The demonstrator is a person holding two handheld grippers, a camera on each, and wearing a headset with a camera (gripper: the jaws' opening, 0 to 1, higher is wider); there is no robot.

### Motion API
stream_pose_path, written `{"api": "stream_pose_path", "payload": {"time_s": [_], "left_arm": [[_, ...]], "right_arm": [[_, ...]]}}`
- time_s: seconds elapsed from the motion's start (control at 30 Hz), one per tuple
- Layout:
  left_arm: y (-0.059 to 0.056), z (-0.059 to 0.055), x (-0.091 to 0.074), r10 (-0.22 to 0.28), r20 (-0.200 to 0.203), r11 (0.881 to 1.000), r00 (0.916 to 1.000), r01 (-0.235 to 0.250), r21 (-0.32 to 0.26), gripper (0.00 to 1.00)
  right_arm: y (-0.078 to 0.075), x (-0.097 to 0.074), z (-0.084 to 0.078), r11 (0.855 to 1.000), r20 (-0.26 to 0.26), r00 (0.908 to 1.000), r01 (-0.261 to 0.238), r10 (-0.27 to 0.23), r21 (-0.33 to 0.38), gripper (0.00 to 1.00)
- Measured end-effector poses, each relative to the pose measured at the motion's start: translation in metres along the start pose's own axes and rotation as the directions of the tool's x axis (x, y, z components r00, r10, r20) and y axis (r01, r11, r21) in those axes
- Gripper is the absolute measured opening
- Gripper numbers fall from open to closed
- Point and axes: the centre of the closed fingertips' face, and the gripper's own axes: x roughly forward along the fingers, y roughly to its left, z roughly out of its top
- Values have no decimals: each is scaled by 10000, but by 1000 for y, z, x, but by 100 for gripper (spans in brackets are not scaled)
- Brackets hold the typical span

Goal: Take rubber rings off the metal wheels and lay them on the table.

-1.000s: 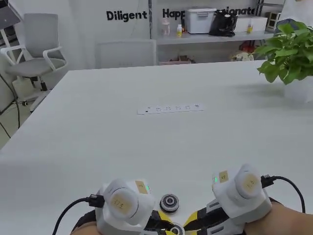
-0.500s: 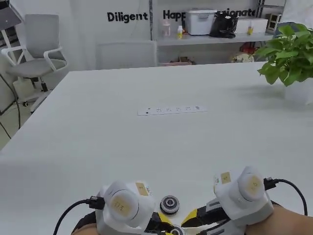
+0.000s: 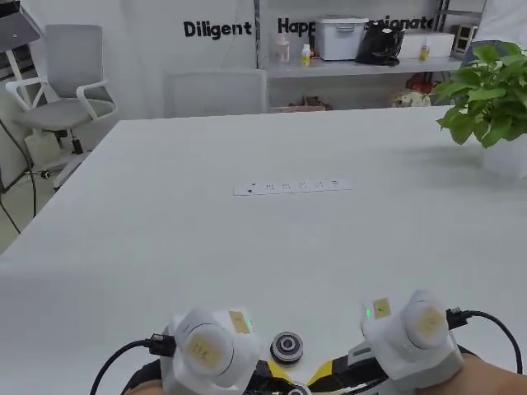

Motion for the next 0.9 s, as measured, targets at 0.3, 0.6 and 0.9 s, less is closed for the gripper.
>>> {"api": "stream_pose_path", "payload": {"time_s": [0.3, 0.6, 0.9], "left_arm": [[0, 0, 0, 15, 13, 10000, 10000, -15, -18, 14], [0, 0, 0, 28, 17, 10000, 10000, -28, -29, 14], [0, 0, 0, 36, 126, 9999, 9999, -34, -152, 14]], "right_arm": [[0, -2, -2, 10000, -24, 10000, -73, 73, 66, 14], [1, -4, -3, 9994, 6, 9998, -212, 212, 288, 16], [-4, -17, -4, 9985, -26, 9993, -377, 376, -385, 26]]}}
